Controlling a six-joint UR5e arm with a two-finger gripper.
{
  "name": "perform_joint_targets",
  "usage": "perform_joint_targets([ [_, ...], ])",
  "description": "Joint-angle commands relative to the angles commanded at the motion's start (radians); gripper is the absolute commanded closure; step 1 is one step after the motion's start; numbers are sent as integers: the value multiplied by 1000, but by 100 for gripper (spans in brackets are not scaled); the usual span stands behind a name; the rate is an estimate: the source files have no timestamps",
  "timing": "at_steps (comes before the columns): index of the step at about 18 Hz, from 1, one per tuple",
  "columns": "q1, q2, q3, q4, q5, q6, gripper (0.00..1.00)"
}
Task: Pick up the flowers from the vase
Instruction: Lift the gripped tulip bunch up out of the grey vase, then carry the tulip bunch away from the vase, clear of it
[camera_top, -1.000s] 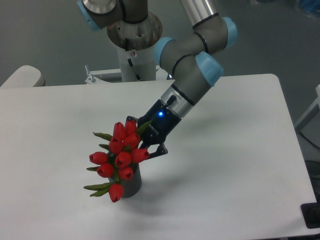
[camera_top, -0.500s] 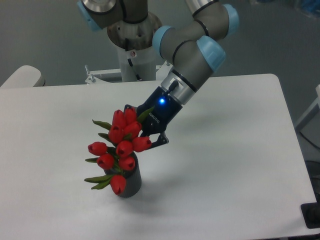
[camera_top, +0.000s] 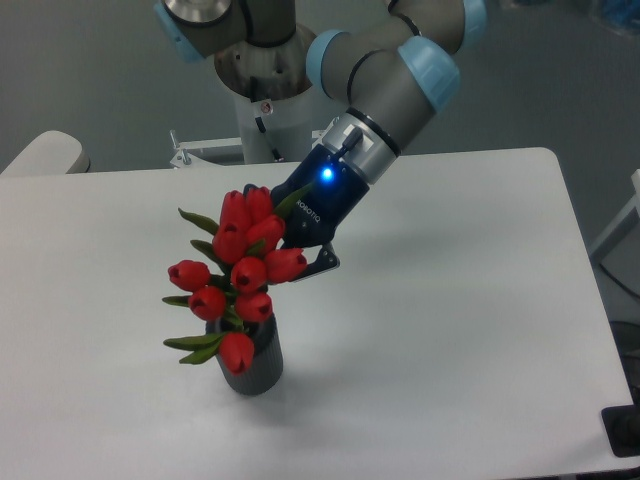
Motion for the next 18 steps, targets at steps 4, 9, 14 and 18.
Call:
perform_joint_targets([
  [4, 12, 0, 46, 0, 0, -32, 69],
  [9, 26, 0, 84, 0, -15, -114, 69],
  [14, 37, 0, 130, -2, -15, -176, 69],
  [18, 69, -12, 169, 0, -15, -193, 69],
])
